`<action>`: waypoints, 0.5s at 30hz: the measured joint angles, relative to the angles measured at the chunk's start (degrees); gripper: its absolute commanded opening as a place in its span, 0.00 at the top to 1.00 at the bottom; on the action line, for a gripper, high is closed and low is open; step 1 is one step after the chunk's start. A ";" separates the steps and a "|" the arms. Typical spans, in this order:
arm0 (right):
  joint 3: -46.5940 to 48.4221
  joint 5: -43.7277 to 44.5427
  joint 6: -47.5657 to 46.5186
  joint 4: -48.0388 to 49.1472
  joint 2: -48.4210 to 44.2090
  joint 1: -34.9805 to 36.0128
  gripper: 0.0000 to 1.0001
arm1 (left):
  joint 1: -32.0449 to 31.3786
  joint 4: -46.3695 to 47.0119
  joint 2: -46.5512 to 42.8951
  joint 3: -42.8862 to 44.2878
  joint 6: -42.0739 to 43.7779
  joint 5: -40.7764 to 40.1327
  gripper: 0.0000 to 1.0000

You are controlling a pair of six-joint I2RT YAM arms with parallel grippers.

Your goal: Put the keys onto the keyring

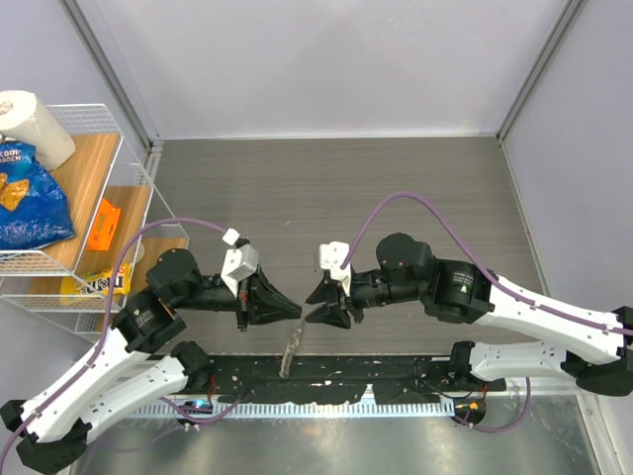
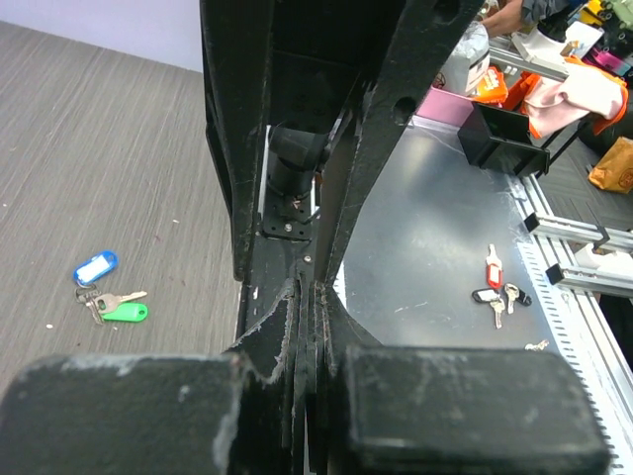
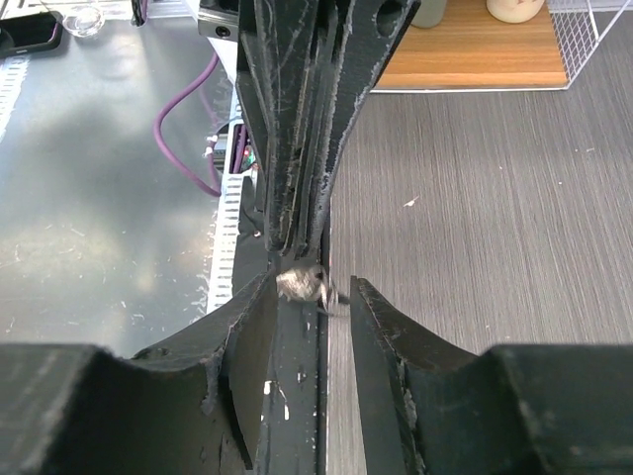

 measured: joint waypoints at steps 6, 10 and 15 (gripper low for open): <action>0.02 0.00 0.00 0.61 0.07 0.00 0.58 | -0.50 0.59 -0.33 0.31 -0.13 0.02 1.00; -0.11 0.63 0.02 0.87 -0.07 0.00 0.48 | -0.61 0.26 -0.55 0.44 0.20 -0.50 1.00; -3.21 2.82 0.96 1.62 -2.62 0.00 0.33 | -0.61 -1.84 -0.74 0.42 0.52 -4.92 1.00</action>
